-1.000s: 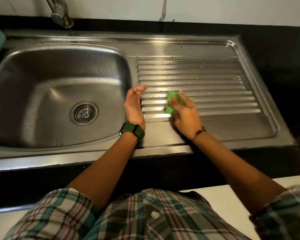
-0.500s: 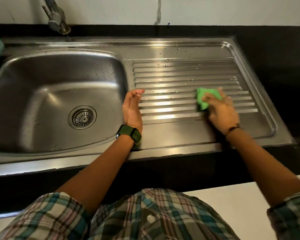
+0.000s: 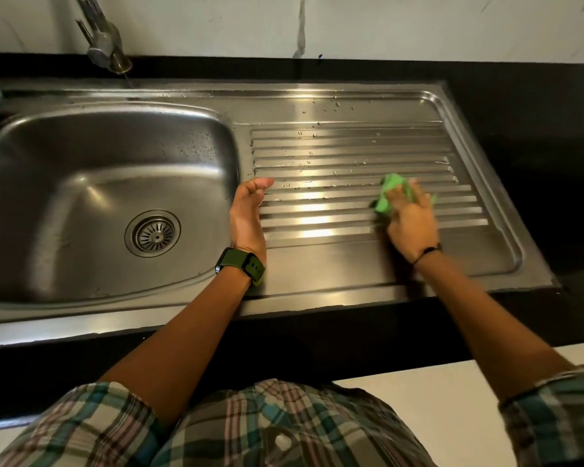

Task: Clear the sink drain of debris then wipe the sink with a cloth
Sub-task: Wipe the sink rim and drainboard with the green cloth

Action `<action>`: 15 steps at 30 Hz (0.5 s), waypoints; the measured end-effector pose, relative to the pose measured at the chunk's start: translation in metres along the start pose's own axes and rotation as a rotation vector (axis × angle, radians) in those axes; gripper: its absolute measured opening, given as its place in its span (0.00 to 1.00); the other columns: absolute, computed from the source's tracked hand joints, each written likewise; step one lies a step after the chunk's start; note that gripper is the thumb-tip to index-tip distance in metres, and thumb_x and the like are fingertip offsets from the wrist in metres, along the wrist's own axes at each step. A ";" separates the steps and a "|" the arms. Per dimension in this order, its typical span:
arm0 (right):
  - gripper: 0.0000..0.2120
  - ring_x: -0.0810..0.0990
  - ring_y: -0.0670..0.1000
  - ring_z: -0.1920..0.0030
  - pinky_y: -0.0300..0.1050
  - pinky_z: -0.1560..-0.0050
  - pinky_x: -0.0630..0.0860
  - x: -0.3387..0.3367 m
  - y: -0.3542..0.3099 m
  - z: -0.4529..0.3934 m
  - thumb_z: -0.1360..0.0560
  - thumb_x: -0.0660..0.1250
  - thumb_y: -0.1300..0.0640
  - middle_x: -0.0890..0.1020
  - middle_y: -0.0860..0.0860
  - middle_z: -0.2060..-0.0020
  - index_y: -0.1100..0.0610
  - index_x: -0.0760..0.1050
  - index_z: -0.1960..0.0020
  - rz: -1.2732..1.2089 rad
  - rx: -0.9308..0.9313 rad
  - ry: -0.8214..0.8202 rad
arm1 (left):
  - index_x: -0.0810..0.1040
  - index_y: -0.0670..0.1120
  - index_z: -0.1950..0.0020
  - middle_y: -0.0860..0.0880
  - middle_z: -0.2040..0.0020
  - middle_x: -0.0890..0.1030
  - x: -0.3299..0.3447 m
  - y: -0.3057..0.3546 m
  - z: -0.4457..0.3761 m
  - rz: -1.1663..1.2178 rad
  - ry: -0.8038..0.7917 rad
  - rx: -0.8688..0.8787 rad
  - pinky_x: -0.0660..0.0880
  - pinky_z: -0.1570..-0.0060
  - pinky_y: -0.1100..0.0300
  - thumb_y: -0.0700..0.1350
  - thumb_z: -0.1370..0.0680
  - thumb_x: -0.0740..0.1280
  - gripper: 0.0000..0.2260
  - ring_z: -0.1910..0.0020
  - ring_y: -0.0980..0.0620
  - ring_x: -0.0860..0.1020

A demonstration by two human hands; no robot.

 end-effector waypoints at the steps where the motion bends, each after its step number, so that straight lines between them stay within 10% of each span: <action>1: 0.27 0.55 0.59 0.25 0.52 0.26 0.47 0.011 -0.029 0.006 0.31 0.61 0.71 0.67 0.61 0.30 0.61 0.68 0.32 -0.022 -0.083 -0.005 | 0.75 0.47 0.54 0.45 0.46 0.77 0.000 0.000 0.000 0.015 0.009 -0.011 0.62 0.29 0.48 0.44 0.31 0.56 0.10 0.35 0.43 0.71; 8: 0.28 0.50 0.55 0.24 0.52 0.26 0.38 0.076 -0.180 0.022 0.26 0.62 0.59 0.62 0.54 0.26 0.55 0.60 0.27 -0.009 -0.508 -0.167 | 0.74 0.46 0.56 0.48 0.53 0.77 -0.007 0.006 -0.002 0.115 0.113 -0.007 0.72 0.48 0.60 0.40 0.27 0.55 0.08 0.50 0.50 0.74; 15: 0.23 0.51 0.57 0.24 0.47 0.25 0.47 0.054 -0.134 0.015 0.26 0.60 0.64 0.68 0.48 0.29 0.49 0.70 0.33 -0.077 -0.609 -0.254 | 0.75 0.47 0.57 0.46 0.54 0.78 -0.023 0.012 -0.008 0.116 0.171 0.033 0.73 0.51 0.61 0.41 0.30 0.57 0.09 0.51 0.50 0.75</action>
Point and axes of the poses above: each hand's wrist, its own z-axis away from the middle knuckle, its own x-axis out of the palm, y = z × x, the point moved 6 cm from there along -z, towards the middle knuckle
